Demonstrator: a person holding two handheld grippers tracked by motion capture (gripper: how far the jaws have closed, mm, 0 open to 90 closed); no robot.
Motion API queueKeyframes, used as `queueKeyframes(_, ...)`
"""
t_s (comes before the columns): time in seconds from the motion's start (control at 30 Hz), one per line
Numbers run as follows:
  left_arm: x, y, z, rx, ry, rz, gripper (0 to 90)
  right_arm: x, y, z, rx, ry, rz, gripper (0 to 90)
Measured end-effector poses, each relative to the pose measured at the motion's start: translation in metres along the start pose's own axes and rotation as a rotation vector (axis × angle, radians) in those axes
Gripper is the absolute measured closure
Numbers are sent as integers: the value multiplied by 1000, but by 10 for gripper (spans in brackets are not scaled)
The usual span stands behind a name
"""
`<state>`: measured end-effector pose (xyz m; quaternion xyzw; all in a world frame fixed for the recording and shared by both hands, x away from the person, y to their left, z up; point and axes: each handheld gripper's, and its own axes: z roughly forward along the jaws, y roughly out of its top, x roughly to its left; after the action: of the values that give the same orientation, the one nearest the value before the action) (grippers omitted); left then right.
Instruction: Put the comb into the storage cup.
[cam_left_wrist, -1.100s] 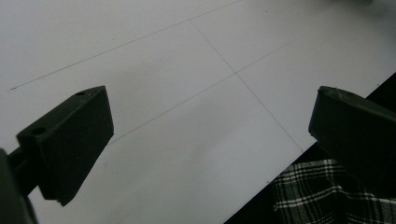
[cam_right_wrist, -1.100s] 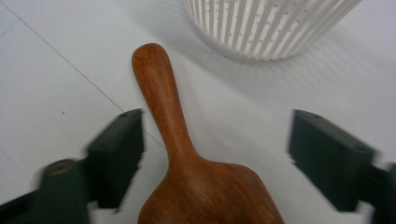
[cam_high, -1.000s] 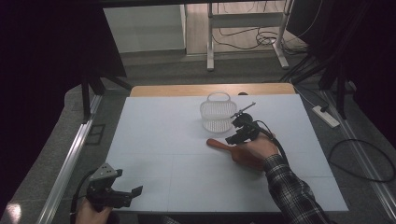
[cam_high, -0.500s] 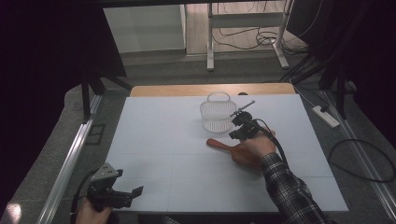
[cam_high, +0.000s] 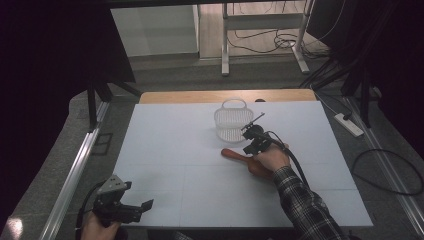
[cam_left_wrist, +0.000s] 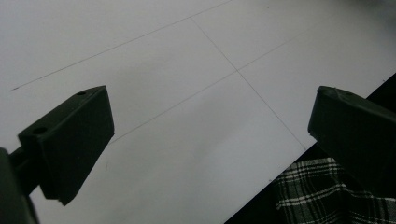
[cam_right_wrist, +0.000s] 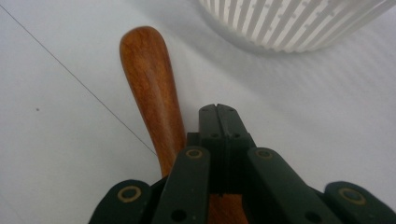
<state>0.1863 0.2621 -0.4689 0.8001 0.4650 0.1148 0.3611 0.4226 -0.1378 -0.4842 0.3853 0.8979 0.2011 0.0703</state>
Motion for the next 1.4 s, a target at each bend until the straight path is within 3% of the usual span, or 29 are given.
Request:
queueKeyframes(0.3,0,0,0,0,0,0,13,0,-4,9,28,-4,1,891)
queueKeyframes(0.63,0,0,0,0,1,3,13,9,-5,6,31,6,-25,891)
queueKeyframes(1.4,-1,0,0,4,1,5,15,47,-32,-9,30,71,-116,891)
